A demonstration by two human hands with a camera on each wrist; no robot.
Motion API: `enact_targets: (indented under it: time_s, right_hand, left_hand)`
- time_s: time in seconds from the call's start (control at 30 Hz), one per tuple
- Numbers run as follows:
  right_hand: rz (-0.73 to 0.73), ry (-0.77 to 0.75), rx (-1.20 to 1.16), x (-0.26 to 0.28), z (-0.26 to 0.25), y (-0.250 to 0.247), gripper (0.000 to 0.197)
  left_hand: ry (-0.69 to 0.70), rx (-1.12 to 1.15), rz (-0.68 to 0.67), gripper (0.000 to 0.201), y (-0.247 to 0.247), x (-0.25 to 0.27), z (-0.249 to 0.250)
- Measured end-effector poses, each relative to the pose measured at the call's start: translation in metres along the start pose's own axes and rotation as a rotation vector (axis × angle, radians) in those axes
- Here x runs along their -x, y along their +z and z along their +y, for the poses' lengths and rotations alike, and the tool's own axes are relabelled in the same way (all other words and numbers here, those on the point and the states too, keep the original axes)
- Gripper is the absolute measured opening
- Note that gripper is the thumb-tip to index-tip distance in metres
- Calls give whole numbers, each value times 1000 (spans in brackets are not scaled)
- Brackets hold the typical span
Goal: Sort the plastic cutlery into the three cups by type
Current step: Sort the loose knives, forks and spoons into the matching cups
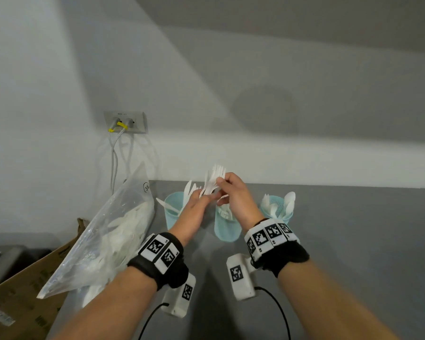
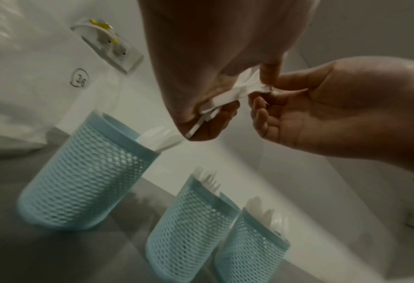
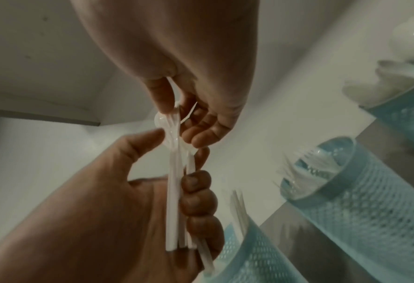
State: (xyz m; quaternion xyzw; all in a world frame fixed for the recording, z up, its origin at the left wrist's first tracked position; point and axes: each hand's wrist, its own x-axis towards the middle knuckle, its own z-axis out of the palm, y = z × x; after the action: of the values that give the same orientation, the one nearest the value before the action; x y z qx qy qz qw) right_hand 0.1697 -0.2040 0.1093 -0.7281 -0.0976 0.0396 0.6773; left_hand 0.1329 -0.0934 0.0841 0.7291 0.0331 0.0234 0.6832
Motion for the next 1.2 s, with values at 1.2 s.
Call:
enact_targets:
  time_s: [1.2]
  right_hand:
    - [38,60,268,3,16,-105,22]
  left_hand:
    - [184,-510,-221,18,109,-33,-12]
